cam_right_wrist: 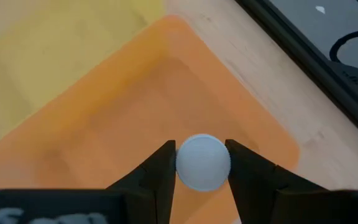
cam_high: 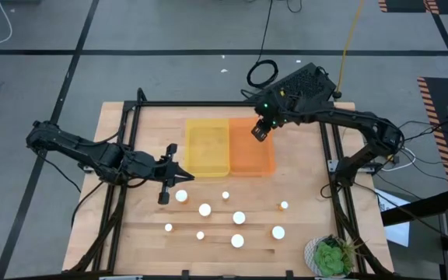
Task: Pick and place medicine bottles into bin by pill shape (circle, oval)
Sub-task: Put the small orange pill bottle into the orange bin
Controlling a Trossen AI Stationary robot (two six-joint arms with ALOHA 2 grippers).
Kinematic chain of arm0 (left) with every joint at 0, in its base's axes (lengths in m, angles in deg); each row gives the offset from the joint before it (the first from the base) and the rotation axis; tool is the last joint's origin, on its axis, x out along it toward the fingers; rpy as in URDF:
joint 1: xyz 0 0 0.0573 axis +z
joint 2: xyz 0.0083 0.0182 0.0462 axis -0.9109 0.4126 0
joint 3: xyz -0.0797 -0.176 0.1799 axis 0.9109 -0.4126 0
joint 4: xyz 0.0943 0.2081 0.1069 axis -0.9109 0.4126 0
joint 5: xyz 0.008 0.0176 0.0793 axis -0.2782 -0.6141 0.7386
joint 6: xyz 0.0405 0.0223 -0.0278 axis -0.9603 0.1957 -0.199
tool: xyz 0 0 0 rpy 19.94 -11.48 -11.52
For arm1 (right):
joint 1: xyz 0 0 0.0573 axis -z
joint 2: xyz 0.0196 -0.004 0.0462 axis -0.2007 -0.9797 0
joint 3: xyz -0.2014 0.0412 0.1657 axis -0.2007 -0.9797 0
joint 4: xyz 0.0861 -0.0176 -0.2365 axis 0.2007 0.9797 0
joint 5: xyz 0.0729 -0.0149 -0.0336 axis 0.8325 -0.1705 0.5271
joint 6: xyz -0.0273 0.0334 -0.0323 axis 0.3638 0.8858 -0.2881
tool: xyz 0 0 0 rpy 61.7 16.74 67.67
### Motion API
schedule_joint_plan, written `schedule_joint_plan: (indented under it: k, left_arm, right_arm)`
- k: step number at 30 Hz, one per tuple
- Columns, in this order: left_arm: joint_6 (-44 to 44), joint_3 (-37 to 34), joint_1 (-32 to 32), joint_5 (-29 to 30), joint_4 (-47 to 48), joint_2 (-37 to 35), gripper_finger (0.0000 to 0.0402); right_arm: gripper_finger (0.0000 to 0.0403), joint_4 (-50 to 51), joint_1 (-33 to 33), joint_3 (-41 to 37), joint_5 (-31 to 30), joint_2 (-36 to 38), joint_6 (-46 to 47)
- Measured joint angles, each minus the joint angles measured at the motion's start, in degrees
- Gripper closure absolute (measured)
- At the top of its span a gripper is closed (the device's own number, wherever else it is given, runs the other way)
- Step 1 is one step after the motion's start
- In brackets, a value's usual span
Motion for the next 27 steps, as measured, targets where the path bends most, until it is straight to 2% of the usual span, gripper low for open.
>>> schedule_joint_plan:
  k: [27]
  left_arm:
    - [-0.5, 0.0, 0.0, 0.1, 0.0, 0.0, 0.0376]
  right_arm:
    - [0.028, -11.4, 2.7, -13.1, -4.7, 0.0, -1.8]
